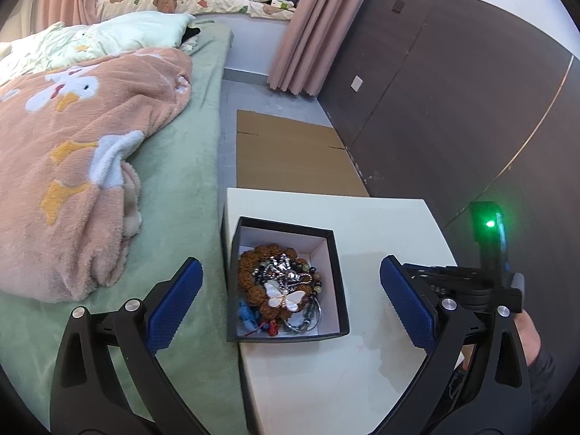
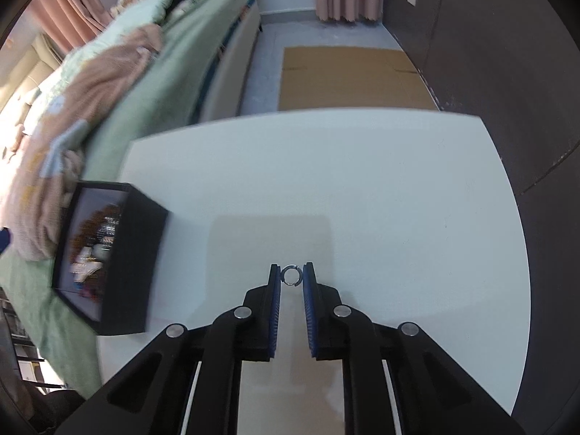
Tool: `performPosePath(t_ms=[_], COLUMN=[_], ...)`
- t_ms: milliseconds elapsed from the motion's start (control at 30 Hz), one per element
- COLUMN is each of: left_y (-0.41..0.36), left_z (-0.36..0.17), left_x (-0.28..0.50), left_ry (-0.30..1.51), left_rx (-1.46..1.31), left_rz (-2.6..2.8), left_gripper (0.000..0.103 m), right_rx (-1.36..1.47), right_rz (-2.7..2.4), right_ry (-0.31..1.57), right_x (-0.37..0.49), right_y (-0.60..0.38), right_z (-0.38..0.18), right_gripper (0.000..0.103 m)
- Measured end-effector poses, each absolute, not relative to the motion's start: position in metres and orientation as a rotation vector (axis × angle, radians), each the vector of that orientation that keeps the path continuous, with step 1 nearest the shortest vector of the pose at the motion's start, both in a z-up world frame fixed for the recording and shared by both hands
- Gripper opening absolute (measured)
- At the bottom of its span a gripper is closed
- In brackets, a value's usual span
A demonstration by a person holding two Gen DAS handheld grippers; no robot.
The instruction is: Organize jewelry
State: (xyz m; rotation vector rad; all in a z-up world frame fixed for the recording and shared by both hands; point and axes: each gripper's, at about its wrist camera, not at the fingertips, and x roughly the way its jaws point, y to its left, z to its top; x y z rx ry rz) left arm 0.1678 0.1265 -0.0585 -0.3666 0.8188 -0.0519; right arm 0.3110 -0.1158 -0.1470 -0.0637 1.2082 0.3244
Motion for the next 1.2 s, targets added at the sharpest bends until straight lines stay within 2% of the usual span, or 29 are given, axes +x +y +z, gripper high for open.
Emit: performPosePath(t_ms=[500,900,933,1000,1033,1200], left_y=[0.160,0.175,0.175,0.175,0.175,0.166], left_z=[-0.050,-0.051,-0.051,-0.051,-0.050,-0.035], left_x=[0.142,0.135,0.136,0.138,0.138,0.134], left_ry=[0.782,0.772,0.774,0.781,0.789,0.770], left_rx=[-0.402,-0.418,-0.417,-0.416,-0.413,-0.395], left_rz=[-0.026,-0.006,-0.004,-0.001,0.000,-0.008], left_gripper=[0.098,0.098,0.098,0.098,0.098,0.098], right_rx=[0.003,0.042,0.042,0.042,0.049,0.059], right_rz=[0.531,0.644,0.650,0.649,0.642,0.611], right_ry=[1.032,0.979,0.978,0.997,0.991,0.986], right_x=[0.267,0.264,0.265,0.268,0.268,0.265], right_y=[-0.059,-0.020,-0.018,-0.017,-0.019,-0.040], right_z=[-0.073,-0.069,-0.069,-0.072,-0.071,-0.057], right_gripper=[0.013,0.014,0.017,0.036,0.049,0.052])
